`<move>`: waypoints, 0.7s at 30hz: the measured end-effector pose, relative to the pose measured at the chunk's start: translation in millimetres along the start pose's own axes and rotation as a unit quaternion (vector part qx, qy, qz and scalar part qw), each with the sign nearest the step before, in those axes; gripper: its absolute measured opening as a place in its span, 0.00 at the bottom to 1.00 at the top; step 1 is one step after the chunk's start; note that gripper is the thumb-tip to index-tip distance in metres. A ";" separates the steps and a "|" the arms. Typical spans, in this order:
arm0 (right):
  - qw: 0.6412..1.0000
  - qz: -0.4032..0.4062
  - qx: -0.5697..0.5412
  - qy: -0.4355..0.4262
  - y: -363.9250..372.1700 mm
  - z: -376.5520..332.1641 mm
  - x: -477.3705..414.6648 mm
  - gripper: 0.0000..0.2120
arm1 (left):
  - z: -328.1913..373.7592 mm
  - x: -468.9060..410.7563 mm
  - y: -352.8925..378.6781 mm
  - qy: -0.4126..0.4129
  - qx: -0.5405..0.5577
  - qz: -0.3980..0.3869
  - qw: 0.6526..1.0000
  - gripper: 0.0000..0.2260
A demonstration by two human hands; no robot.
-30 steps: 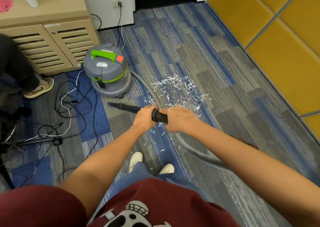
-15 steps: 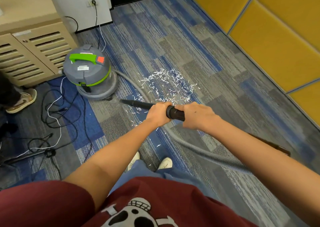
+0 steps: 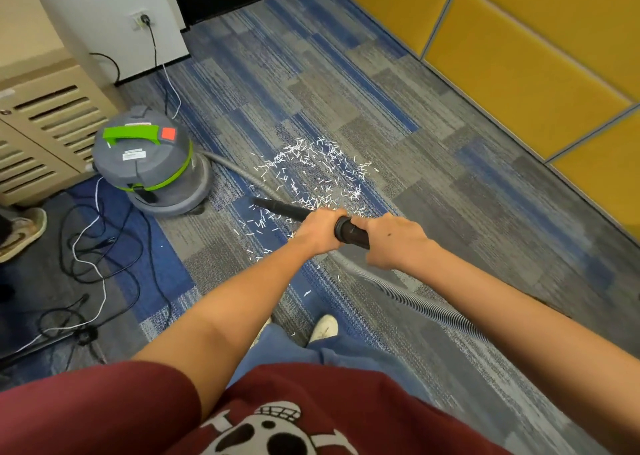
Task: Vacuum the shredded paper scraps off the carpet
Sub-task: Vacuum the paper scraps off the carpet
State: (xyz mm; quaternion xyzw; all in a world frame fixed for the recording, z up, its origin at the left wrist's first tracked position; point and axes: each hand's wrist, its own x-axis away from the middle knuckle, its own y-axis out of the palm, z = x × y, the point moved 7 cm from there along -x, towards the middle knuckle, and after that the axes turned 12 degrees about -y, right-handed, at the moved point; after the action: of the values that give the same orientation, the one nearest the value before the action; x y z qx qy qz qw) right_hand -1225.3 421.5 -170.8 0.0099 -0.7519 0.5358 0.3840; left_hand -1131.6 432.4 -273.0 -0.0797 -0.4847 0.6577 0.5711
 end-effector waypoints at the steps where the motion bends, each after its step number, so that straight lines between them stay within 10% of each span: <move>1: 1.000 0.001 -0.003 0.001 1.1 4.5 3.4 0.24 | 5.9 -0.6 2.4 0.007 -0.003 -0.002 1.000 0.15; 21: 0.994 -0.028 -0.084 -0.056 36.0 28.6 32.1 0.26 | 23.3 15.0 40.5 0.036 -0.130 -0.018 0.991 0.15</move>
State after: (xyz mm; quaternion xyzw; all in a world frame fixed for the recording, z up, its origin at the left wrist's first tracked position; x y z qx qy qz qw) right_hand -1279.5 426.3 -184.5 0.0286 -0.8141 0.4581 0.3558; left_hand -1179.3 437.1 -283.7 -0.1678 -0.5468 0.5754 0.5846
